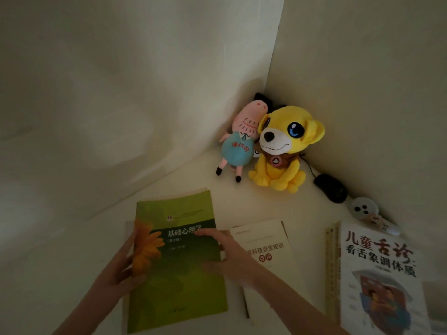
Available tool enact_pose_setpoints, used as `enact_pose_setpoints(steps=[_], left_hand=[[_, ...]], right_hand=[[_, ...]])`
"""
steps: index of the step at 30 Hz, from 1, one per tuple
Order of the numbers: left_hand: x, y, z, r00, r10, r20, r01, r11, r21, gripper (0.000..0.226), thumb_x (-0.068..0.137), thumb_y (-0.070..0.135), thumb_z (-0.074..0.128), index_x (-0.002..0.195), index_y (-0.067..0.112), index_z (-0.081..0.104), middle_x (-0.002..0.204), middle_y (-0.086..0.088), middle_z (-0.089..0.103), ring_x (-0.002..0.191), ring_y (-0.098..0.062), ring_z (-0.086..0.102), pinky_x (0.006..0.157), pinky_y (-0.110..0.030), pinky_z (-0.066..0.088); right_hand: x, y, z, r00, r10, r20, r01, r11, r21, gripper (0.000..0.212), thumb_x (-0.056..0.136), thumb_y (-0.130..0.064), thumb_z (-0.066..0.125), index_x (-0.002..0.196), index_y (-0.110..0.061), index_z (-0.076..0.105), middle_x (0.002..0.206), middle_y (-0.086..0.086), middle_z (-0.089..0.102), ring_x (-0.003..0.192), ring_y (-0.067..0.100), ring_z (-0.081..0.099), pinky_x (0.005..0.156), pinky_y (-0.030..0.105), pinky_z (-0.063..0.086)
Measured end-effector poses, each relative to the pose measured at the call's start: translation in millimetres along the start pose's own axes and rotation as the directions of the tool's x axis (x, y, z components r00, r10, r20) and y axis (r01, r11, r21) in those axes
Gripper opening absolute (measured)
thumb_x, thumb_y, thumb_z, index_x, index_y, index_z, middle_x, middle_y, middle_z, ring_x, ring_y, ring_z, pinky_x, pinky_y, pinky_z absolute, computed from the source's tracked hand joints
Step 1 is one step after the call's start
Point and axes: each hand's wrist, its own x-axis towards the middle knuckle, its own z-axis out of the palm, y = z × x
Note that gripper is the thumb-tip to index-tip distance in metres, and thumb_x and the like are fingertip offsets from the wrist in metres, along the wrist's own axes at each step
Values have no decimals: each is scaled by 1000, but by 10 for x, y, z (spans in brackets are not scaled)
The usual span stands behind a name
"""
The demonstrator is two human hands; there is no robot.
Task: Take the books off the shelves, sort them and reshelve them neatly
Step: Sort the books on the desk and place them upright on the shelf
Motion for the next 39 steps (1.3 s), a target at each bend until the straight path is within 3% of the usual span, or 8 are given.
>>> enact_pose_setpoints(steps=[5, 10, 17, 21, 24, 29, 34, 39], left_hand=[[-84, -163, -215, 997, -64, -35, 63, 998, -14, 107, 48, 12, 80, 141, 25, 30, 132, 14, 55, 92, 6, 64, 71, -17, 55], [-126, -274, -330, 992, -125, -18, 126, 986, 111, 125, 34, 22, 97, 138, 26, 27, 124, 23, 59, 89, 8, 64, 71, -15, 54], [-84, -332, -233, 990, -5, -142, 79, 851, 519, 105, 50, 55, 60, 141, 20, 22, 147, 0, 33, 137, -17, 31, 109, -28, 28], [4, -367, -262, 979, -140, -147, 180, 935, 306, 127, 50, 59, 81, 146, 30, 3, 139, 19, 42, 125, -4, 48, 106, -28, 38], [84, -310, -220, 936, -282, -211, 311, 943, 121, 98, 71, 39, 78, 148, 28, 18, 139, 3, 47, 126, -16, 45, 110, -38, 31], [304, -49, -232, 918, -284, -278, 333, 931, 147, 66, 92, 12, 56, 147, 22, 22, 141, 3, 38, 122, -21, 47, 101, -41, 37], [746, 174, -467, 984, -57, -166, 153, 746, 648, 53, 97, 25, 45, 147, 21, 28, 155, -4, 21, 142, -23, 24, 116, -38, 17], [1212, 265, -330, 984, -178, 23, 92, 611, 786, 44, 101, 36, 29, 144, 26, 34, 153, -1, 28, 143, -17, 20, 119, -38, 7]], right_hand=[[165, -36, 254, 999, 21, 42, -18, 997, -79, 63, 85, -8, 69, 136, -34, 42, 136, 6, 34, 113, 15, 40, 82, 3, 39], [274, -24, 428, 998, 43, 34, -39, 994, -102, 69, 86, -11, 68, 141, -35, 35, 135, 9, 36, 117, 21, 44, 93, 17, 39], [269, -7, 531, 999, 42, -4, -42, 967, -252, 85, 89, -8, 61, 151, -37, 10, 145, 9, 35, 135, 28, 33, 109, 37, 35], [307, 77, 603, 995, 104, -15, -101, 917, -385, 102, 88, -28, 65, 146, -44, -17, 160, 9, 4, 147, 33, 1, 116, 51, 21], [312, 73, 628, 989, 141, -55, -146, 982, -120, 118, 79, -36, 75, 130, -58, -29, 161, 5, 0, 147, 28, 12, 117, 54, 17], [482, -81, 438, 996, 57, -66, -72, 964, -256, 120, 77, -34, 77, 147, -34, -21, 158, 1, -19, 148, 27, -2, 117, 49, 11], [334, -76, 678, 976, -212, -54, 73, 549, -833, 126, 65, -86, 43, 151, -9, -7, 155, 30, 1, 143, 47, 5, 115, 61, 13], [273, 282, 1257, 925, -345, 159, 255, 256, -932, 40, 103, -38, 30, 139, -26, 43, 151, 15, 34, 133, 29, 45, 111, 44, 34]])
